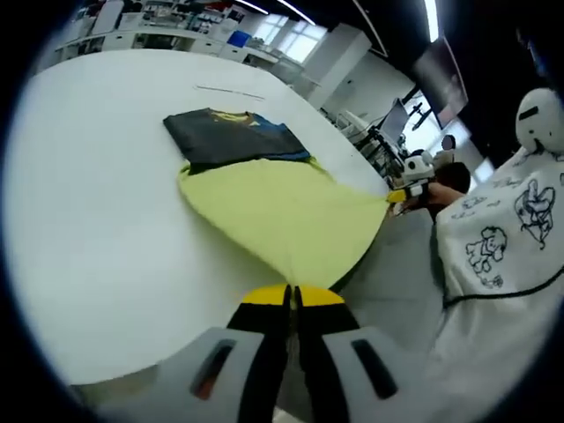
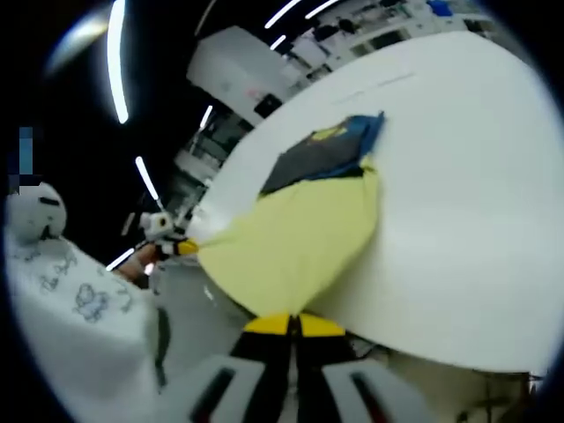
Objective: Fold the garment on the visible template until the final outline fits inside the template.
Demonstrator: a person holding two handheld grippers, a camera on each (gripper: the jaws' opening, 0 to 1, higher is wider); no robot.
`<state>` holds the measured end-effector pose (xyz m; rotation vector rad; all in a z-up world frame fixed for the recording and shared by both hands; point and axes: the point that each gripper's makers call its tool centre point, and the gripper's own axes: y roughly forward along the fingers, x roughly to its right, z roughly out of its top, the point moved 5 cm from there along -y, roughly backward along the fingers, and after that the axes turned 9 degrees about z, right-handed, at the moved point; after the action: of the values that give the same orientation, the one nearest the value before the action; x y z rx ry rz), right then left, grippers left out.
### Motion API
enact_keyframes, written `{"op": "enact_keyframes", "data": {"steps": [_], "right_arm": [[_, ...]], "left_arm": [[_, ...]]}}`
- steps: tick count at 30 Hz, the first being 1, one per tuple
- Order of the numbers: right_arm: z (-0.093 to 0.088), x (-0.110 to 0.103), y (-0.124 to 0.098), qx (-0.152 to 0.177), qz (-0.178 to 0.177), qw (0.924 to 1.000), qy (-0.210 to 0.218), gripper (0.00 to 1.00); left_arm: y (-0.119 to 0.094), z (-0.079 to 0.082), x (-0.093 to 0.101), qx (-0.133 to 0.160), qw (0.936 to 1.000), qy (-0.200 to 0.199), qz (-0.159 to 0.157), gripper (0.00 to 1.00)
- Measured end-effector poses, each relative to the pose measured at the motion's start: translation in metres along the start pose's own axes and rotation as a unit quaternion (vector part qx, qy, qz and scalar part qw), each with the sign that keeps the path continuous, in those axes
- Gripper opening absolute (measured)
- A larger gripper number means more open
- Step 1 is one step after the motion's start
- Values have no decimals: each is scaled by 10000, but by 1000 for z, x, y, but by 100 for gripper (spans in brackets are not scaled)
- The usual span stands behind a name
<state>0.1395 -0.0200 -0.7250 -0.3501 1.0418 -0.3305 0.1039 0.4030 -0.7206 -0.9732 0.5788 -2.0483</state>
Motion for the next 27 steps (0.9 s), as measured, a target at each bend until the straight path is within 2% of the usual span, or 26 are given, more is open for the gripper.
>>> {"op": "enact_keyframes", "data": {"steps": [3,6,10,12,14,15,18,23,27], "right_arm": [[4,-10,-5,143,133,9998,80,0],[4,-17,-10,119,191,9997,126,0],[10,-25,-14,203,313,9992,149,0],[16,-27,-14,300,352,9989,110,0],[25,-26,-14,417,358,9985,78,0],[32,-26,-14,510,370,9980,-2,0],[44,-27,-14,642,432,9970,-35,0],[76,-21,-14,1047,479,9933,-133,0],[105,-2,-16,1281,409,9907,-180,0]], "left_arm": [[-8,3,11,45,9999,-44,-115,0],[-14,7,16,103,9997,-26,-200,0],[-20,20,16,476,9985,-103,-261,0],[-24,28,15,511,9978,-208,-381,0],[-24,41,9,765,9967,27,-280,0],[-25,44,8,752,9967,-28,-316,0],[-23,62,1,978,9946,-44,-342,0],[-9,92,-18,1308,9911,-132,-223,0],[2,112,-30,1438,9893,-204,-142,0]]}}
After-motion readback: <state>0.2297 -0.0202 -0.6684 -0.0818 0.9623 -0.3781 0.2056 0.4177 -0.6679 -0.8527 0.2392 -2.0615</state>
